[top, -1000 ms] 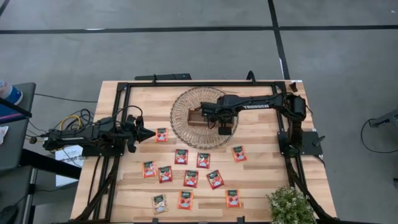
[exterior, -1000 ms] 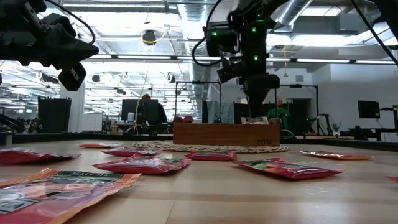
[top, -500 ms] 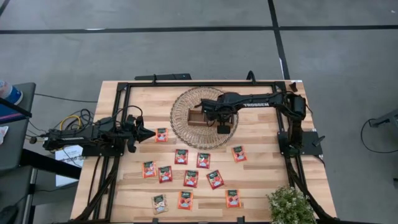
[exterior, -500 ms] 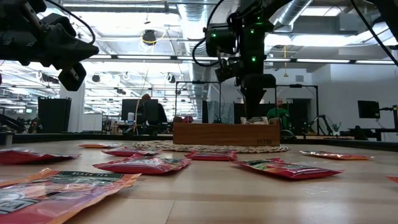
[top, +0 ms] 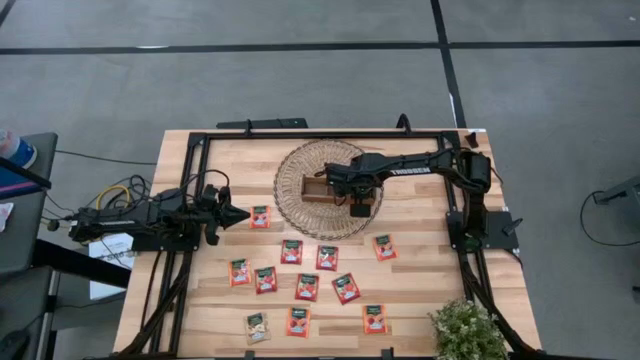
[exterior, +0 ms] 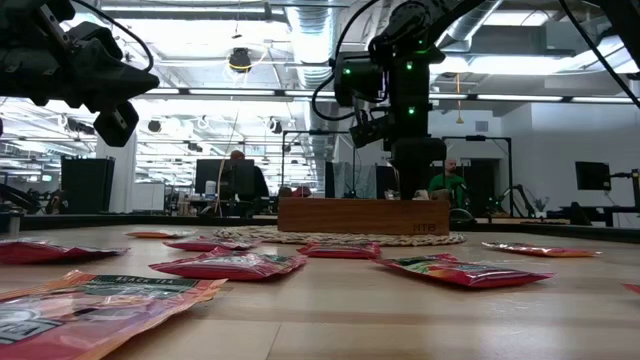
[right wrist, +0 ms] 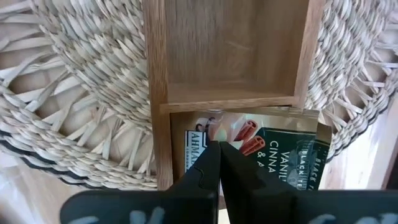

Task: Pick & Place Tea
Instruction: Put the right brown tea bag into the right slot of the wooden organizer, then put the brown tea bag into the right slot of the wooden organizer

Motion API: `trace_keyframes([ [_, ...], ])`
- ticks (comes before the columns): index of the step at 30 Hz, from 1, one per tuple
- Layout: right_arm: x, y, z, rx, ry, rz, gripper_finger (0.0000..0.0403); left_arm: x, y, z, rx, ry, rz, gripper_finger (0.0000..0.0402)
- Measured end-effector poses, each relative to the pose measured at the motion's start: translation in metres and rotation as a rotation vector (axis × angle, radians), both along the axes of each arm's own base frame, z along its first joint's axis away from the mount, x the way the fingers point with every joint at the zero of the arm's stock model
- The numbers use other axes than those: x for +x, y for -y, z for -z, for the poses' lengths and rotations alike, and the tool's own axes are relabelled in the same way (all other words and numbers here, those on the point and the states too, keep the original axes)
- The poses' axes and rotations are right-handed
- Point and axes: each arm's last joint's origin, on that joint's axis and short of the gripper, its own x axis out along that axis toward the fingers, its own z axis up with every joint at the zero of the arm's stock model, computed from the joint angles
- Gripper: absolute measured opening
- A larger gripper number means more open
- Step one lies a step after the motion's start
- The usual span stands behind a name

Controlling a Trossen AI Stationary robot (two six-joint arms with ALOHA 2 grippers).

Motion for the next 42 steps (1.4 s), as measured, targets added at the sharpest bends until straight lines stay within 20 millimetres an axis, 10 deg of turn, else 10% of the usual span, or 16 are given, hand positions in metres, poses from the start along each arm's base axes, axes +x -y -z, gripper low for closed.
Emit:
trace_keyframes([
  [16, 0.001, -0.02, -0.001, -0.04, -0.033, -0.014, 0.0, 0.0, 0.0, 0.0, 0.0, -0.001, 0.0, 0.0],
  [27, -0.017, -0.041, -0.081, -0.148, 0.117, 0.051, 0.0, 0.0, 0.0, 0.0, -0.002, 0.0, 0.0, 0.0],
  [42, -0.063, -0.146, -0.135, 0.096, 0.298, 0.019, 0.0, 0.0, 0.0, -0.003, -0.005, 0.034, 0.016, 0.0],
])
